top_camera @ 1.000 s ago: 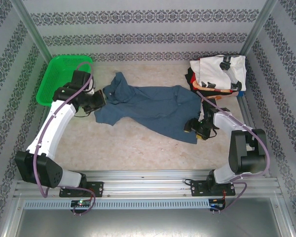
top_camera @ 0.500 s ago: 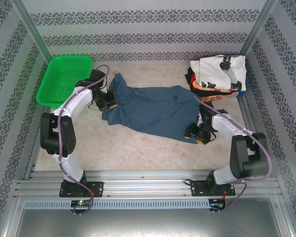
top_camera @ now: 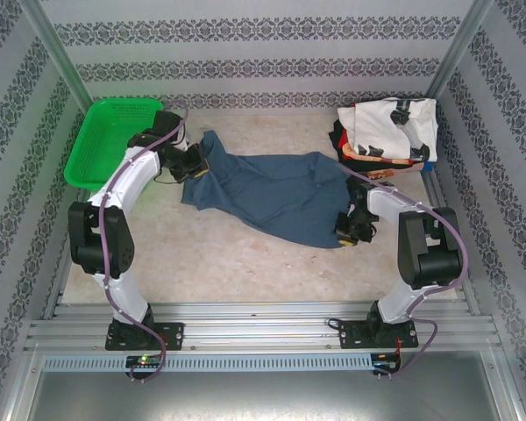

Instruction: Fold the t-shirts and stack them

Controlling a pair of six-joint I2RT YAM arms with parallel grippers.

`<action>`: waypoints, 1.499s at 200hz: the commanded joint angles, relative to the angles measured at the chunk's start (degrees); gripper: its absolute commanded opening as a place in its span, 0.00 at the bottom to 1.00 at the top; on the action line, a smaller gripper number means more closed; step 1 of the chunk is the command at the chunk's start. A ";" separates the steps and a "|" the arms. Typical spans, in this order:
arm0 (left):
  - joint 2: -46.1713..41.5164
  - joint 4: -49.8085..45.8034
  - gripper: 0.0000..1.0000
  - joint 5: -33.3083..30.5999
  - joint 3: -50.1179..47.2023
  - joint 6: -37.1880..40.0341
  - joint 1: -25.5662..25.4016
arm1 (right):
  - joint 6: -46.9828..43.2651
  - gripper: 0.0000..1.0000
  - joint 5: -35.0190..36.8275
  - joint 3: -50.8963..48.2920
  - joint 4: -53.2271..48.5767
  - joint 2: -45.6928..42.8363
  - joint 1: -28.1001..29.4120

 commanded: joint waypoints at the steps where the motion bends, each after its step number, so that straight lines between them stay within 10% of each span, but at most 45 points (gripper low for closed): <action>1: 1.80 -0.03 0.01 0.72 2.73 1.24 0.84 | -1.10 0.01 0.84 2.04 -1.14 -0.10 0.42; 167: 6.07 1.22 0.01 2.98 1.02 3.22 1.03 | -7.09 0.28 -8.29 21.77 -10.26 13.79 -8.37; 215: 4.96 1.75 0.01 3.16 -0.46 3.53 1.04 | -2.07 0.49 -7.43 14.24 -10.21 2.28 -9.66; 300: 5.16 2.26 0.01 4.07 -0.71 4.01 1.03 | 15.82 0.49 -16.23 -9.25 4.48 -12.19 -10.51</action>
